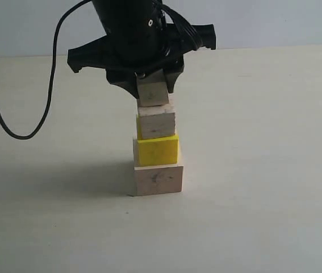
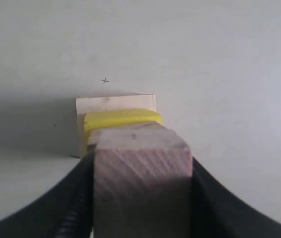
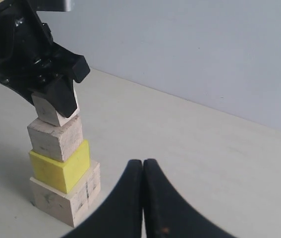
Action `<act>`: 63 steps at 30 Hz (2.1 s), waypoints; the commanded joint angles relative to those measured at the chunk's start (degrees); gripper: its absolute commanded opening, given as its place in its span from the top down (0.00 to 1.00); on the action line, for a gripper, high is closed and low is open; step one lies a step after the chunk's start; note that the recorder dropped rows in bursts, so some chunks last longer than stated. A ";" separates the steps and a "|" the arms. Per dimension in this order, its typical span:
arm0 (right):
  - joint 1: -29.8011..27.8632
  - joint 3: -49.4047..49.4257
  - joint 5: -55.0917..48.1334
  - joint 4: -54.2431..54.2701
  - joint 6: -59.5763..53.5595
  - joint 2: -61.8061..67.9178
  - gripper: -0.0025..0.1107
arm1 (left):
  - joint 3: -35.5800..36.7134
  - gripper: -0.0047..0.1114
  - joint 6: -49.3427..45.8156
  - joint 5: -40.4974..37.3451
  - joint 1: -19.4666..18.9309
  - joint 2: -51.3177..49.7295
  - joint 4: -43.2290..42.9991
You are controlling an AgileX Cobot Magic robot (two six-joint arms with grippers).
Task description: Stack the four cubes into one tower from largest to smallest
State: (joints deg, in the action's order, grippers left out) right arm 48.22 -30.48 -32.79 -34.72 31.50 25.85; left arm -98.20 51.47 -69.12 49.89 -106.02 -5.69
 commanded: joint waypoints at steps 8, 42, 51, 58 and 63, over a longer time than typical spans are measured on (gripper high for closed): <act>-0.03 0.31 0.03 -0.05 0.03 -0.40 0.98 | 0.71 0.96 -0.14 -0.85 -0.21 0.17 2.03; -0.03 0.31 -0.21 -0.03 0.03 -0.40 0.98 | 0.71 0.20 -3.39 -0.85 -0.21 1.32 1.68; -0.03 0.31 -0.98 0.32 0.03 -0.40 0.98 | 0.71 0.20 -9.20 -0.85 -0.36 5.04 -1.75; -0.03 0.39 -0.98 1.36 0.03 -0.40 0.98 | 0.71 0.21 -18.74 -0.85 -0.15 12.18 -11.25; -0.03 1.54 0.06 1.31 0.03 -0.40 0.98 | 3.05 0.44 -23.12 -0.85 -0.16 16.05 -17.60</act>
State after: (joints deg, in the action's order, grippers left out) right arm 48.22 -29.40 -33.54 -33.42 31.50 25.85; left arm -96.66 29.75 -70.13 49.75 -91.50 -21.17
